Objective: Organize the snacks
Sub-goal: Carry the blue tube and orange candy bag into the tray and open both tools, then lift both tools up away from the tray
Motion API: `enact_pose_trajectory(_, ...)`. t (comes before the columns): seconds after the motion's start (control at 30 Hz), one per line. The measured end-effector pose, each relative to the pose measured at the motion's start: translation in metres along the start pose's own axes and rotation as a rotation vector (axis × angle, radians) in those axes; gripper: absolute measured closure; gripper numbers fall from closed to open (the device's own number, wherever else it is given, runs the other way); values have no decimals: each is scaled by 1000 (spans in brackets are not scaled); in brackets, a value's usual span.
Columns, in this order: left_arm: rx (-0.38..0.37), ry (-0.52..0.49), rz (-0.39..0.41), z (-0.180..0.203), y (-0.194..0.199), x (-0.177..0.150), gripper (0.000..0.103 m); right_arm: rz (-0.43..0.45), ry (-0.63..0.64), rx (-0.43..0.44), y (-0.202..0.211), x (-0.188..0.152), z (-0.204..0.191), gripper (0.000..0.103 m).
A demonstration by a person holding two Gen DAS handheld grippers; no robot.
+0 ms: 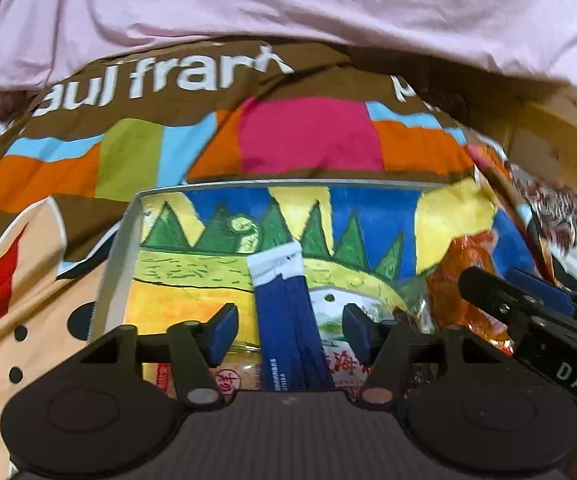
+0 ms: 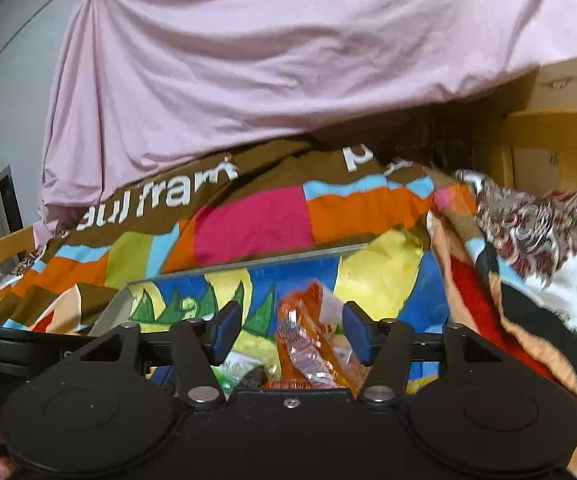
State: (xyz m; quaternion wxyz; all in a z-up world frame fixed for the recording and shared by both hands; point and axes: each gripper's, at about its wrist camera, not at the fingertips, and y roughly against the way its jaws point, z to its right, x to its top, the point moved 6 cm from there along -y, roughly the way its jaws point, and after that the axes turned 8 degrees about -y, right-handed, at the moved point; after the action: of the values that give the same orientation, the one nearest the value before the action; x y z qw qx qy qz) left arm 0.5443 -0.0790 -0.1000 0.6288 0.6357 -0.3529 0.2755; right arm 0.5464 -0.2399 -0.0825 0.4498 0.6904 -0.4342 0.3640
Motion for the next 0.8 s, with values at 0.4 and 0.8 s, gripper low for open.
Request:
enact_pose_trajectory(0.4,92,152,151,-35,61,9,3,118,29,-28,63,37,-16,13)
enact_pose_trajectory(0.8,125,168,226,-46,153,1,1,189,70,-19,161,57,-51,1)
